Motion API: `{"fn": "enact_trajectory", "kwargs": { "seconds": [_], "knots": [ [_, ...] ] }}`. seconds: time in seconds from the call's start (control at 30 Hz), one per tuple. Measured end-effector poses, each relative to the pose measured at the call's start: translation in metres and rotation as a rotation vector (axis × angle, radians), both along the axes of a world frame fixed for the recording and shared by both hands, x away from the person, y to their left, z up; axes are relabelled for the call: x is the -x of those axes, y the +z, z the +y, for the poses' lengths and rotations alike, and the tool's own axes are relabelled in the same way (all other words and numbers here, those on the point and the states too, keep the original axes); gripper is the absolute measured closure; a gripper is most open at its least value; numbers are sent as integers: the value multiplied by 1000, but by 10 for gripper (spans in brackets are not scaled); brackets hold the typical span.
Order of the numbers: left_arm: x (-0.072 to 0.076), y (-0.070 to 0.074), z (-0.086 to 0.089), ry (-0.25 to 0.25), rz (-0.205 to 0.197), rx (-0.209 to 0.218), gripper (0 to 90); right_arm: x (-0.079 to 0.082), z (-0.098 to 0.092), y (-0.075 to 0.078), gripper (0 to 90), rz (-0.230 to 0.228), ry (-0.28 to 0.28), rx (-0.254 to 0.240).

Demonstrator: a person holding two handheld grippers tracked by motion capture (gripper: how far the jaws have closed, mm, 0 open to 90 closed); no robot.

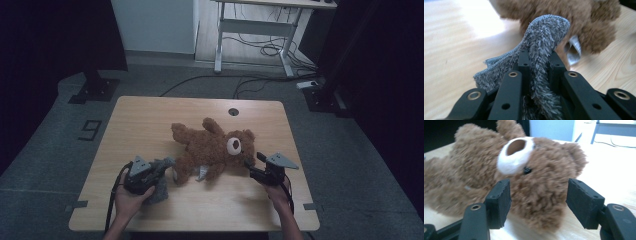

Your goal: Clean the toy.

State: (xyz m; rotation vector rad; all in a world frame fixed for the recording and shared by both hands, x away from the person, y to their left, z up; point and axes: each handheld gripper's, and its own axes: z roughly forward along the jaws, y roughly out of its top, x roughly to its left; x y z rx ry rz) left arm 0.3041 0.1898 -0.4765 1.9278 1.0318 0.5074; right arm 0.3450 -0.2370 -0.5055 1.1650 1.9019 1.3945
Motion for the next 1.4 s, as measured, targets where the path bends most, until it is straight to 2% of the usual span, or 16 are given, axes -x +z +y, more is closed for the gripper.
{"fn": "enact_trajectory", "kwargs": {
  "seconds": [0.1, 0.13, 0.27, 0.4, 0.53, 0.67, 0.77, 0.9, 1.07, 1.23, 1.4],
  "knots": [
    [-7, 9, -12, -17, -21, 0, 762, -8, -7, -3, 336, 32, -10, -32],
    [-9, 11, -15, -25, -23, -4, 761, -13, -8, -7, 323, 52, -5, -28],
    [-25, 20, -39, -65, -28, -37, 761, -18, -2, -15, 301, 78, 22, 0],
    [-37, 26, -62, -94, -43, -62, 762, -20, 2, -17, 273, 93, 27, 10],
    [-47, 33, -80, -107, -57, -53, 762, -26, 4, -21, 239, 124, 29, 6],
    [-63, 38, -103, -133, -43, -33, 764, -35, 6, -28, 229, 157, 24, -18],
    [-73, 40, -122, -149, -40, -45, 765, -40, 10, -31, 288, 164, 35, -31],
    [-84, 41, -145, -163, -34, -54, 765, -40, 10, -30, 447, 158, 38, -11],
    [-93, 32, -165, -168, -7, -46, 765, -39, 10, -29, 556, 152, 38, 6],
    [-97, 20, -173, -168, 12, -66, 765, -39, 10, -29, 596, 149, 44, 17],
    [-96, 13, -165, -153, 6, -70, 768, -38, 11, -28, 622, 147, 62, 26]
  ]
}}
